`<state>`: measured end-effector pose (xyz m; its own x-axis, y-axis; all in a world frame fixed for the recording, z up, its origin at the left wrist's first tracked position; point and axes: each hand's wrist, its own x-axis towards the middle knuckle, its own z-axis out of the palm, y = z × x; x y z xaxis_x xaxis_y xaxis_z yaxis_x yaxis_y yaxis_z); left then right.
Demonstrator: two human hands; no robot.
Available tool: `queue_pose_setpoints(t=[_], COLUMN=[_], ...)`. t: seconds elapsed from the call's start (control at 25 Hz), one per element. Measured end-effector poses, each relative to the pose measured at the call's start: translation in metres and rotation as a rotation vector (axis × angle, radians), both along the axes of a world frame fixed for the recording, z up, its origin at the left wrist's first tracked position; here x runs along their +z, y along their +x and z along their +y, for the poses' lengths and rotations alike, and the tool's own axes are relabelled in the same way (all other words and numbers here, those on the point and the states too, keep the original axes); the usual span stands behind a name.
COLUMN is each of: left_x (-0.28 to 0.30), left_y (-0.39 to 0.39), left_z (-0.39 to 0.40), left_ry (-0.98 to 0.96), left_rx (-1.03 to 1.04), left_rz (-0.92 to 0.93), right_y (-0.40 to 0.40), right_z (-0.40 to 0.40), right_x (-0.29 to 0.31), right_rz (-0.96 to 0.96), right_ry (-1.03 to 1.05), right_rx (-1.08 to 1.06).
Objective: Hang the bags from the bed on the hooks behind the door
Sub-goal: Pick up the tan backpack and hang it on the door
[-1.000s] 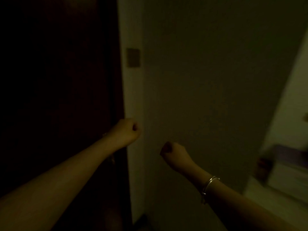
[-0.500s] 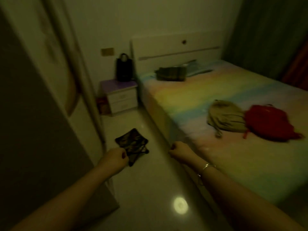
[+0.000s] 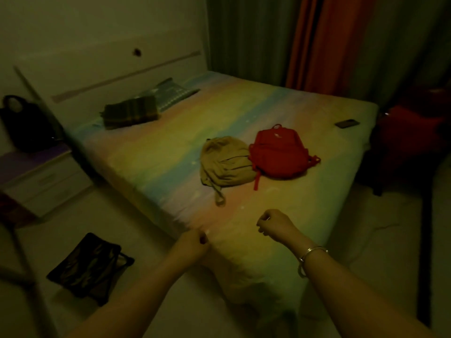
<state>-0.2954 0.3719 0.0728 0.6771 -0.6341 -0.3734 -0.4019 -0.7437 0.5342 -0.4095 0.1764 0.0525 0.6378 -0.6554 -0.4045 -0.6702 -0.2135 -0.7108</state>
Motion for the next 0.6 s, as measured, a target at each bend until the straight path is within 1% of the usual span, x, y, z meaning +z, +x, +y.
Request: queue_pose_setpoints(t=[0.08, 0.16, 0.28, 0.48, 0.6], left_x=[-0.004, -0.009, -0.016, -0.034, -0.049], left_y=[0.011, 0.027, 0.058, 0.127, 0.175], left_z=[-0.049, -0.088, -0.129, -0.182, -0.214], left_ry=[0.014, -0.005, 0.026, 0.069, 0.055], left_rx=[-0.015, 0.017, 0.076, 0.164, 0.169], left_rz=[0.051, 0.111, 0.132, 0.134, 0.165], right_y=[0.006, 0.017, 0.044, 0.096, 0.134], right_z=[-0.047, -0.088, -0.136, -0.184, -0.206], right_x=[-0.009, -0.016, -0.024, -0.041, -0.053], right_rz=[0.047, 0.073, 0.079, 0.057, 0.072], right_ry=[0.038, 0.090, 0.146, 0.174, 0.182], right_rx=[-0.029, -0.066, -0.100, -0.086, -0.092])
